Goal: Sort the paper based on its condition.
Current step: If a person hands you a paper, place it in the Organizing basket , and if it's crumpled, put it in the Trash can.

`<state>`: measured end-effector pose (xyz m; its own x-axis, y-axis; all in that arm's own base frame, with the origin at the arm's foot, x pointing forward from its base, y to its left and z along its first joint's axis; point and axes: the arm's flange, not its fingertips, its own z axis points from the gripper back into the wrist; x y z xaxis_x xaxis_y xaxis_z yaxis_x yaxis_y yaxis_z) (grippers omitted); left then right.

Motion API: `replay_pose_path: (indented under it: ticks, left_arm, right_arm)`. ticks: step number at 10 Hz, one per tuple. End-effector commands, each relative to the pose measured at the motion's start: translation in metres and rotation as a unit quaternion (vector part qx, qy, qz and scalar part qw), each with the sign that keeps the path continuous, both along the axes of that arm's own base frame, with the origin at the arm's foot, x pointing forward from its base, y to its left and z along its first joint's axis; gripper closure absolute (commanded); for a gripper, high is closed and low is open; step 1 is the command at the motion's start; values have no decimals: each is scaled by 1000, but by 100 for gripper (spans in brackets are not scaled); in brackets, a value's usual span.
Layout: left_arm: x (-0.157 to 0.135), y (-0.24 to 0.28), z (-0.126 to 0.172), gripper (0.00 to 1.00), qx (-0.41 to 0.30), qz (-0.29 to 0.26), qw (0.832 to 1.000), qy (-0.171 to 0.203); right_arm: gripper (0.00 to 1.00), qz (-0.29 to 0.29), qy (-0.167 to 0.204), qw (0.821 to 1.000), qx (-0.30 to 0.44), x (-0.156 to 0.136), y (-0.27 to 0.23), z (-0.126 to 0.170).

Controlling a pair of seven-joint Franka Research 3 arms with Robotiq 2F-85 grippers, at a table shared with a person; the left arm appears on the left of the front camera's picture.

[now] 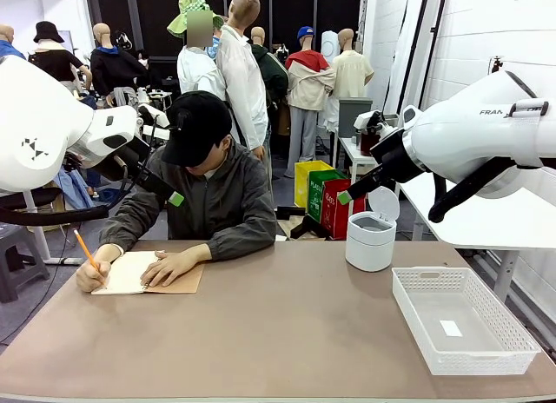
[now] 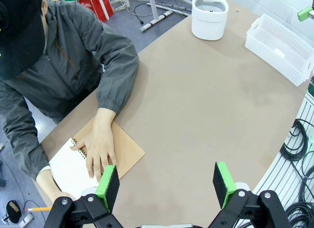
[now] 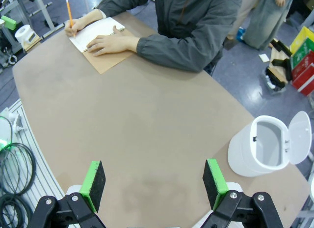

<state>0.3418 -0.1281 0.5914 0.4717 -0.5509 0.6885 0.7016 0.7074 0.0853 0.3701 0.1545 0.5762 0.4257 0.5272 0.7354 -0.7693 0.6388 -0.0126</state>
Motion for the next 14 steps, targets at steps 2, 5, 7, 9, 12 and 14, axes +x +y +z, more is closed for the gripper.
replay_pose_path:
  ticks: [2, 5, 7, 9, 12, 14]
  left_arm:
    - [1, 1, 2, 0, 0, -1, 1000, 3]
    - [1, 1, 2, 0, 0, -1, 1000, 3]
    - [1, 1, 2, 0, 0, -1, 1000, 3]
    - [1, 1, 2, 0, 0, -1, 1000, 3]
    - [1, 1, 2, 0, 0, -1, 1000, 3]
    - [1, 1, 2, 0, 0, -1, 1000, 3]
  right_arm:
    - [0, 2, 1, 1000, 2, 0, 0, 0]
    - [0, 2, 1, 1000, 2, 0, 0, 0]
    - [0, 2, 1, 1000, 2, 0, 0, 0]
    - [0, 2, 1, 1000, 2, 0, 0, 0]
    - [0, 2, 1, 1000, 2, 0, 0, 0]
    - [0, 2, 1, 1000, 2, 0, 0, 0]
